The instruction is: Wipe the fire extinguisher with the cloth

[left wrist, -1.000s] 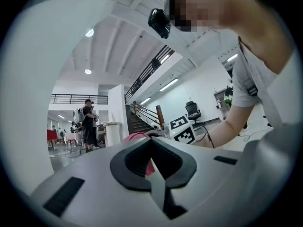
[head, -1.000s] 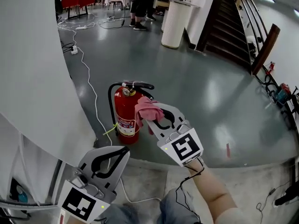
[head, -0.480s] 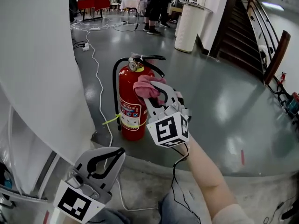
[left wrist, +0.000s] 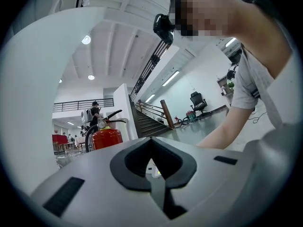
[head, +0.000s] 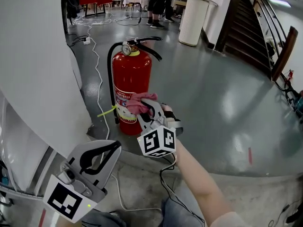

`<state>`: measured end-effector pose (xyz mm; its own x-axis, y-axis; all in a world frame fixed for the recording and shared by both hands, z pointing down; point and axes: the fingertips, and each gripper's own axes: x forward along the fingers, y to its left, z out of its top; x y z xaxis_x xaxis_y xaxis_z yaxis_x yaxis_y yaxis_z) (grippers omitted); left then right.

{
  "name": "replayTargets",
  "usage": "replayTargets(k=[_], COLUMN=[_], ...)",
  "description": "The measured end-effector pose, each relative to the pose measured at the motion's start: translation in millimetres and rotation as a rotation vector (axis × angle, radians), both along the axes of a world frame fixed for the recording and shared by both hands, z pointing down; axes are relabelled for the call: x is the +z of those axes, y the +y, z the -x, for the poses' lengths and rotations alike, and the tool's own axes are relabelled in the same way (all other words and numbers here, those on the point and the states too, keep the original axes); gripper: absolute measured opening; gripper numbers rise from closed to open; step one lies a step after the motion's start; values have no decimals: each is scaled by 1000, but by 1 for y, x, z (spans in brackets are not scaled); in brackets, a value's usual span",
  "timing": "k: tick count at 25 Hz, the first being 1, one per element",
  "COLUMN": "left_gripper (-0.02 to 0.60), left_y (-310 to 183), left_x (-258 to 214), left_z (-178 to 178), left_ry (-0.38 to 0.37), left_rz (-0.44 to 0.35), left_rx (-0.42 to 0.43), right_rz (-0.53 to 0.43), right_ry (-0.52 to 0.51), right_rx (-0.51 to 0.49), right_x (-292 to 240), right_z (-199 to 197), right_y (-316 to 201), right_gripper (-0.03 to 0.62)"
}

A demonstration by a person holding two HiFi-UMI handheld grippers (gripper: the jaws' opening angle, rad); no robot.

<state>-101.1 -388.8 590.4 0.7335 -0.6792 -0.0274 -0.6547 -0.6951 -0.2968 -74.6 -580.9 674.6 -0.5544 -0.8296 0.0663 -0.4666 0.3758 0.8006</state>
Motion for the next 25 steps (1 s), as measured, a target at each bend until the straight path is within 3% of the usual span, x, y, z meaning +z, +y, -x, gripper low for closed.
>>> replayTargets(k=[6, 10, 25], left_gripper=[8, 8, 8], left_y=[-2, -1, 12], left_x=[19, 27, 1], left_z=[-7, -9, -12], left_ry=[-29, -55, -58], left_rz=[12, 28, -8], left_rx=[-4, -3, -25], right_rz=[128, 161, -115], right_ry=[135, 162, -41], right_rx=[3, 25, 31], right_x=[101, 116, -89], right_z=[11, 12, 15], right_y=[-2, 0, 4], right_gripper=[80, 80, 80])
